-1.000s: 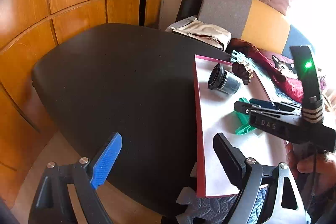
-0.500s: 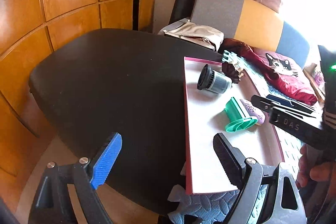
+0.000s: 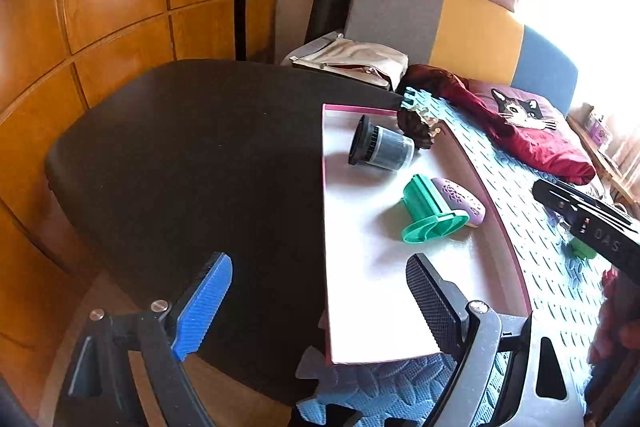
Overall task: Organize rigid objects
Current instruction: 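Move both tools from the white tray toward the toys on the mat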
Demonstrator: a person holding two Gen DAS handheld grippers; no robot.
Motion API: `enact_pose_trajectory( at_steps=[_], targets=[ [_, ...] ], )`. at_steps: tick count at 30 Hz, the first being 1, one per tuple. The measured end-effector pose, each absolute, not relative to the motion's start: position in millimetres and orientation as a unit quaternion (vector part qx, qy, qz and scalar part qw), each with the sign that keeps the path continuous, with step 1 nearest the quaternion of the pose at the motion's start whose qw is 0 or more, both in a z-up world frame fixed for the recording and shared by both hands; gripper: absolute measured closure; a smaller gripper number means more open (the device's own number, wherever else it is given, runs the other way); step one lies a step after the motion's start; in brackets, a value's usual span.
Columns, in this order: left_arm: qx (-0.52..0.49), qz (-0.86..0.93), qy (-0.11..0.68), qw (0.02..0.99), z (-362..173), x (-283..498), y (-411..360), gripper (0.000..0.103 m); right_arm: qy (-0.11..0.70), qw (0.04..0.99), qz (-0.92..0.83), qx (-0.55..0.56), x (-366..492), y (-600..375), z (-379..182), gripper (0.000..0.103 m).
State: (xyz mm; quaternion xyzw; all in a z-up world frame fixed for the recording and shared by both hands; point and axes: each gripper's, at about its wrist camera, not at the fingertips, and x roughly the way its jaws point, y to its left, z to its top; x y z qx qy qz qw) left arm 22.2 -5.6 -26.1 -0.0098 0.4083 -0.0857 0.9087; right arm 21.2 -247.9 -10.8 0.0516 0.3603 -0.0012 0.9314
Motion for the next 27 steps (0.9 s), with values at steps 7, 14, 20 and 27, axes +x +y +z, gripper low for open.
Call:
enact_pose_trajectory(
  at_steps=[7,14,20,27],
  targets=[
    [0.003,-0.099,0.411,0.906,-25.8,20.9,-18.6,0.013,0.353,0.932,-0.047,0.063,-1.9,-292.5,-10.9,0.058],
    [0.001,-0.116,0.414,0.903,-23.0,23.3,-26.0,0.014,0.332,0.932,-0.12,0.08,-28.4,-359.5,-1.4,0.058],
    [0.024,-0.142,0.397,0.906,-11.6,20.0,-46.0,0.013,0.317,0.92,-0.21,0.098,-53.3,-434.6,2.8,0.058],
    [0.066,-0.192,0.387,0.9,-1.6,20.9,-95.6,0.013,0.309,0.892,-0.292,0.154,-80.0,-515.8,-18.1,0.057]
  ],
)
